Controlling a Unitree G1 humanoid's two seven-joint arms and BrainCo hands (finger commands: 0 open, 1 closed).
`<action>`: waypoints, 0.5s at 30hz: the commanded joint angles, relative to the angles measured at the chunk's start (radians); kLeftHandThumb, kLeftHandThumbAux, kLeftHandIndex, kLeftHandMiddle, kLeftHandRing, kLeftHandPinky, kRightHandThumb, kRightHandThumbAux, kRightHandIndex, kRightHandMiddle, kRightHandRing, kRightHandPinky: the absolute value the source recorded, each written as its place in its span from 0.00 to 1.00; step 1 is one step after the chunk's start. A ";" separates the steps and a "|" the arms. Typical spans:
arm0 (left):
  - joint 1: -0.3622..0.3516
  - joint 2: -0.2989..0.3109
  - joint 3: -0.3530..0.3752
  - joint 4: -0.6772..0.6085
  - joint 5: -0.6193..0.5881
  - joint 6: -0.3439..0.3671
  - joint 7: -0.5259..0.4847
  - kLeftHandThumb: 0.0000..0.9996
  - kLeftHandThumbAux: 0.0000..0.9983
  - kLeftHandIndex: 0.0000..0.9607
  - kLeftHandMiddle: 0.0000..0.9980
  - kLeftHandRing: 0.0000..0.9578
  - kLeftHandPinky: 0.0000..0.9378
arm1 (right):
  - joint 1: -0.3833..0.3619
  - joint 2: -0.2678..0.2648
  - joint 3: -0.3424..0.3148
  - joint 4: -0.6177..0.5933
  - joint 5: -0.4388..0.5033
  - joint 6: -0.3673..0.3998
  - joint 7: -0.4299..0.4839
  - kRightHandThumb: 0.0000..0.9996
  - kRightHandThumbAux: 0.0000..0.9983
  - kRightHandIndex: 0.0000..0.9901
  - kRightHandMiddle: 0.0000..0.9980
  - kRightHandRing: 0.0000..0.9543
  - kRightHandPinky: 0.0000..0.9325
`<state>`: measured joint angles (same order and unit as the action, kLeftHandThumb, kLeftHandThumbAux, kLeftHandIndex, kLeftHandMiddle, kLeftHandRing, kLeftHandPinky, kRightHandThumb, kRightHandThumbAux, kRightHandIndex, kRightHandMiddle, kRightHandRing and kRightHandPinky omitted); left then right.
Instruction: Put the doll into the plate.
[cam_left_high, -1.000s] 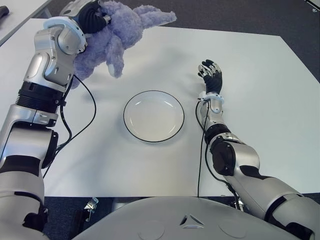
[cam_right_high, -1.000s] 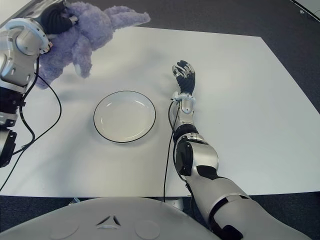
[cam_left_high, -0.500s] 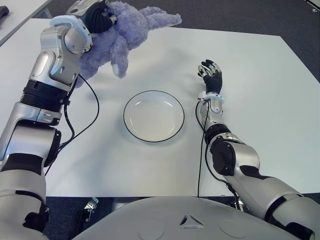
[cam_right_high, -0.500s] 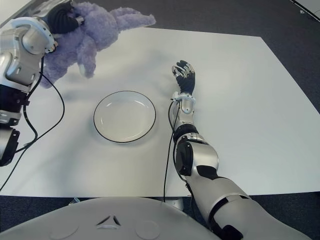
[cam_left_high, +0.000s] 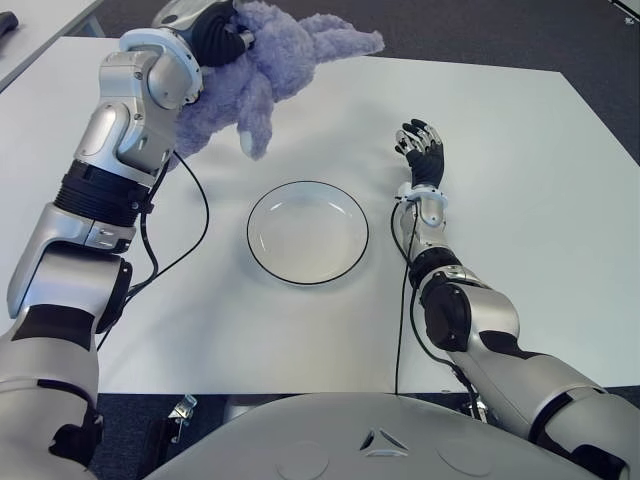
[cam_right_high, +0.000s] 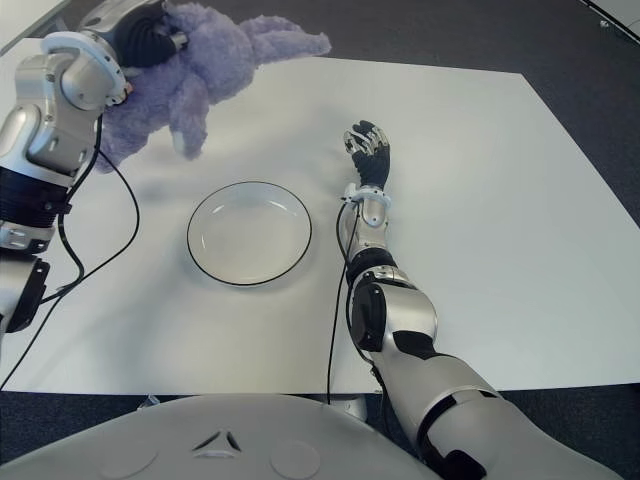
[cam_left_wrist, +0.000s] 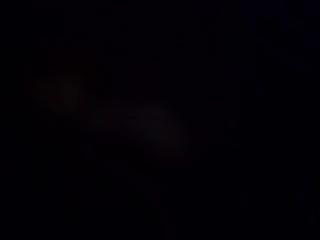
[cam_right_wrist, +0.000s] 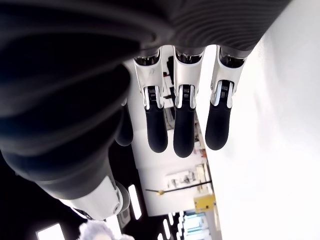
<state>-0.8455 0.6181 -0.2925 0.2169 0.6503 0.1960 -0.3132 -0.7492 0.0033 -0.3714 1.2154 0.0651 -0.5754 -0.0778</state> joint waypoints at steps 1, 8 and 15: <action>-0.023 -0.031 -0.031 -0.062 0.036 0.028 -0.050 0.92 0.63 0.81 0.81 0.84 0.67 | 0.224 0.054 -0.015 0.128 0.011 0.047 -0.007 0.33 0.83 0.27 0.30 0.32 0.36; -0.013 -0.044 -0.033 -0.094 0.033 0.014 -0.055 0.91 0.62 0.79 0.79 0.78 0.37 | 0.224 0.055 -0.014 0.128 0.010 0.047 -0.007 0.32 0.83 0.26 0.29 0.32 0.36; -0.003 -0.055 -0.038 -0.124 0.031 0.003 -0.059 0.93 0.61 0.77 0.79 0.75 0.25 | 0.224 0.057 -0.014 0.128 0.009 0.046 -0.009 0.33 0.84 0.26 0.29 0.31 0.36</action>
<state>-0.8454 0.5814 -0.3040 0.1235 0.6679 0.2094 -0.3287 -0.7496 0.0042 -0.3713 1.2154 0.0639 -0.5754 -0.0783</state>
